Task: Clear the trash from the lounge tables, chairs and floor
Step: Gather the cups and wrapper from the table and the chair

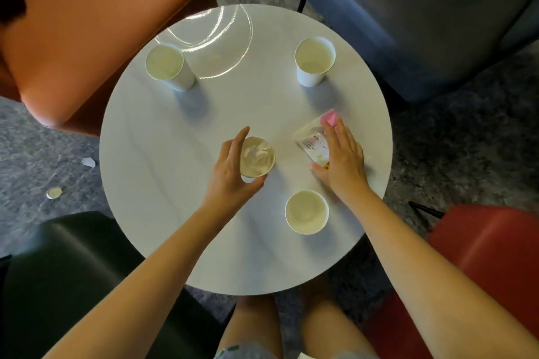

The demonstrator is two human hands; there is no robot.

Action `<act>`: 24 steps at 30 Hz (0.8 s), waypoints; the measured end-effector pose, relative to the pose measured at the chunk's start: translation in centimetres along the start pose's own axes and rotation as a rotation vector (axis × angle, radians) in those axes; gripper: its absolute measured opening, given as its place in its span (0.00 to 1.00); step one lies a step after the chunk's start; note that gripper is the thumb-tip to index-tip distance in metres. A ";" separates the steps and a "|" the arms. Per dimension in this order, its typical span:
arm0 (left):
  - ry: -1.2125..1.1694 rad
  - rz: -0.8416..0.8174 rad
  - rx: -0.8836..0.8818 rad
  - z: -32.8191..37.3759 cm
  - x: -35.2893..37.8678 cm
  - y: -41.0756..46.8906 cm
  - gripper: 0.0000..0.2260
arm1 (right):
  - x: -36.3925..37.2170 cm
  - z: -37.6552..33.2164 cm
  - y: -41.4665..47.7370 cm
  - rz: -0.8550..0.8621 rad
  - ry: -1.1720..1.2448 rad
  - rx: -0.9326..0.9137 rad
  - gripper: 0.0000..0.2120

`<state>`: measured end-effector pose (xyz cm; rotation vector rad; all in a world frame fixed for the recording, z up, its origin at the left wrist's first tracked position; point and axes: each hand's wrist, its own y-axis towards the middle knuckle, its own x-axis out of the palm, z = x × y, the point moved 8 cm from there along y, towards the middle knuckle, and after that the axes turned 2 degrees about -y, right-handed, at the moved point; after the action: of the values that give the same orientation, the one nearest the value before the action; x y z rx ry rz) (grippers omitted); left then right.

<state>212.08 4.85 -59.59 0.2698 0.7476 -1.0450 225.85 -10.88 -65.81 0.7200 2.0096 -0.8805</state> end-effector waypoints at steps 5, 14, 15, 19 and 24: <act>-0.015 0.040 -0.017 0.0 -1.1 -0.2 0.38 | -3.0 -1.2 -2.3 0.145 0.073 -0.060 0.33; -0.022 0.109 -0.034 0.2 -3.3 -1.4 0.37 | -1.3 -2.0 -9.2 -0.051 0.051 -0.374 0.41; -0.020 0.108 -0.040 0.2 -3.3 -1.7 0.37 | -0.8 -2.4 -9.2 -0.050 0.037 -0.396 0.41; -0.050 0.111 -0.078 0.7 -3.5 -2.7 0.37 | 0.0 -4.0 -8.2 0.018 0.027 -0.404 0.37; -0.163 0.170 -0.056 3.5 -5.7 -3.7 0.38 | -0.1 -6.0 -6.2 0.031 0.134 -0.386 0.33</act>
<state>208.78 5.04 -52.74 0.1937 0.5956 -0.8720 218.68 -9.85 -61.19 0.5985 2.1945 -0.4139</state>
